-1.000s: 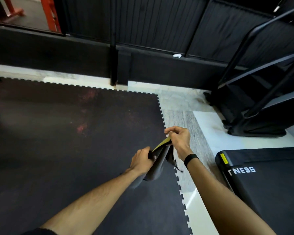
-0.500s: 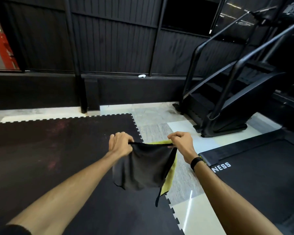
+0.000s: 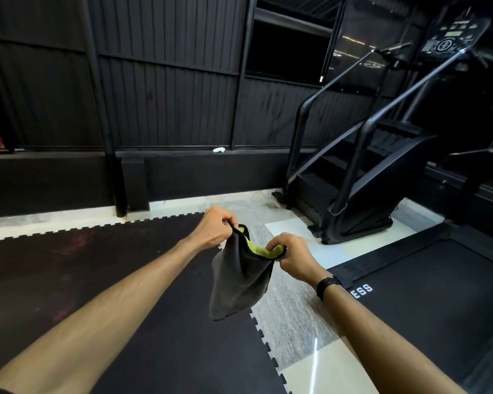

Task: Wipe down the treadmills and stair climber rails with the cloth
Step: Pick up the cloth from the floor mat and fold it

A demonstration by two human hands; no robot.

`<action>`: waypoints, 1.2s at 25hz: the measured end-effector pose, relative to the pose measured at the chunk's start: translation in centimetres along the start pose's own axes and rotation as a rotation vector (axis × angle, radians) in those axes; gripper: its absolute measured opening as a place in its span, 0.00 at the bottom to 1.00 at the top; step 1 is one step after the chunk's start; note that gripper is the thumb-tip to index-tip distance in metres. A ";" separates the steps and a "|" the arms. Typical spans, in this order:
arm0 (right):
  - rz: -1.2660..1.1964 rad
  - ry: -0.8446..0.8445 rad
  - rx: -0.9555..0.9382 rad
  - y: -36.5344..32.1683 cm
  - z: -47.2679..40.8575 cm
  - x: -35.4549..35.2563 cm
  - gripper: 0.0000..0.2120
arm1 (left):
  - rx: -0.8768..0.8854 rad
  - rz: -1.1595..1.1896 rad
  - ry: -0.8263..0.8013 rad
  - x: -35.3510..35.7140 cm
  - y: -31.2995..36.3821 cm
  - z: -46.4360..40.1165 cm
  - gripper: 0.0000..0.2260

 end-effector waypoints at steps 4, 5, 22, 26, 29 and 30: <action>-0.188 0.042 -0.027 -0.6 -0.9 -1.2 0.15 | -0.097 0.438 -0.041 0.8 0.5 0.5 0.18; -0.258 0.012 -0.008 -0.7 -1.0 -1.2 0.13 | -0.104 0.525 -0.053 1.1 0.9 0.6 0.17; 0.181 -0.094 -0.183 -4.3 -0.7 0.0 0.14 | 0.005 0.199 0.010 0.9 5.8 0.5 0.17; 0.452 -0.127 -0.085 -3.4 -0.8 -0.4 0.18 | 0.040 0.178 -0.005 0.7 6.6 0.6 0.16; 0.504 -0.171 -0.036 -2.8 -0.8 -0.8 0.20 | 0.078 0.178 -0.046 0.6 7.1 0.6 0.16; 0.507 -0.203 -0.024 -2.4 -0.8 -0.9 0.18 | 0.090 0.174 -0.062 0.5 7.3 0.6 0.17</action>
Point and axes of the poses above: each hand's wrist, its own z-axis away from the middle knuckle, its own x-axis out of the palm, y = z × x, the point moved 6 cm from there along -z, towards the middle knuckle, and after that the axes turned 7 degrees about -x, right-handed, at the moved point
